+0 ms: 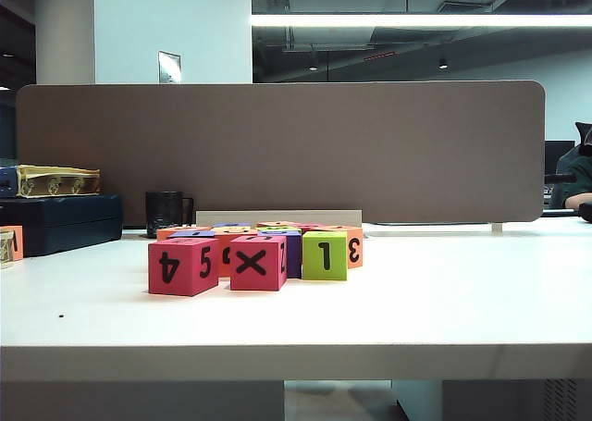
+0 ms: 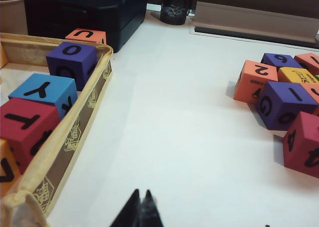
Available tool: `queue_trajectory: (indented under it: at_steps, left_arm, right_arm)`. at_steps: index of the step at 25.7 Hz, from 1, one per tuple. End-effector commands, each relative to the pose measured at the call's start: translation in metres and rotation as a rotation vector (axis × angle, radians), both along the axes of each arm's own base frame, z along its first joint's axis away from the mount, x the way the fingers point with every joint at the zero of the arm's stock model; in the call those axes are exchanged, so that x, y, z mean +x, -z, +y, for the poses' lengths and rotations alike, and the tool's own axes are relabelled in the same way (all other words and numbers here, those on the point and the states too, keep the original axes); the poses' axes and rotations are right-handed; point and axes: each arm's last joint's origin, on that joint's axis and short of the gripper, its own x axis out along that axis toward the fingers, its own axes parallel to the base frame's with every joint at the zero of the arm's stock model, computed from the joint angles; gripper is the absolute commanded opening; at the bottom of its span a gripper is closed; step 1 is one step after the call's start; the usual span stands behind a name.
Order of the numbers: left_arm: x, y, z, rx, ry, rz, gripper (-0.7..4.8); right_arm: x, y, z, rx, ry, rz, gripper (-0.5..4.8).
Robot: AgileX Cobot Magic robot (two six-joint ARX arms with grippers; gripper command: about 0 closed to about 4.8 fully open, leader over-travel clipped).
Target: Select the appropriate blocks from the scattered letter blocks on the table and arrange them in a row to spell out "23".
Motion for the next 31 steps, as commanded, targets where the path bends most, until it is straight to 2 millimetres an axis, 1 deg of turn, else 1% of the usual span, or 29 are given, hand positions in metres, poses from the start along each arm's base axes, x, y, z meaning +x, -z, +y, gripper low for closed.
queue_trajectory:
  at_steps: [1, 5, 6, 10, 11, 13, 17, 21, 24, 27, 29, 31]
  left_arm:
    - [0.000, 0.000, 0.000, 0.002, 0.006, 0.006, -0.06]
    - [0.000, 0.000, 0.000, 0.002, 0.006, 0.006, -0.06]
    - [0.000, 0.000, 0.000, 0.002, 0.006, 0.006, -0.06]
    - [0.000, 0.000, 0.000, 0.002, 0.006, 0.006, -0.06]
    - [0.000, 0.000, 0.000, 0.002, 0.006, 0.007, -0.06]
    - [0.000, 0.000, 0.000, 0.002, 0.006, 0.006, -0.06]
    - [0.000, 0.000, 0.000, 0.002, 0.006, 0.006, -0.06]
    - [0.000, 0.000, 0.000, 0.002, 0.006, 0.006, -0.06]
    - [0.000, 0.000, 0.000, 0.002, 0.006, 0.006, -0.06]
    - [0.000, 0.000, 0.000, 0.002, 0.006, 0.006, -0.06]
    - [0.000, 0.000, 0.000, 0.002, 0.007, 0.006, -0.06]
    - [0.000, 0.000, 0.000, 0.002, 0.007, 0.006, -0.06]
  right_arm:
    - [-0.004, -0.016, 0.000, 0.016, 0.002, -0.064, -0.01]
    - [-0.009, -0.027, 0.000, 0.017, 0.002, -0.038, -0.01]
    - [-0.011, -0.032, 0.000, 0.017, -0.005, -0.027, -0.01]
    - [-0.019, -0.048, 0.003, 0.016, -0.097, -0.041, -0.01]
    - [-0.022, -0.055, 0.004, 0.015, -0.125, -0.049, -0.01]
    - [-0.026, -0.062, 0.004, 0.014, -0.144, -0.056, -0.01]
    - [-0.041, -0.086, 0.006, 0.011, -0.199, -0.072, -0.01]
    - [-0.053, -0.103, 0.007, 0.010, -0.225, -0.081, -0.01]
    - [-0.066, -0.115, 0.009, 0.008, -0.278, -0.079, -0.01]
    - [-0.070, -0.118, 0.011, 0.009, -0.360, -0.068, -0.01]
    - [-0.071, -0.115, 0.013, 0.014, -0.453, -0.038, -0.01]
    - [-0.072, -0.113, 0.014, 0.020, -0.493, -0.014, -0.01]
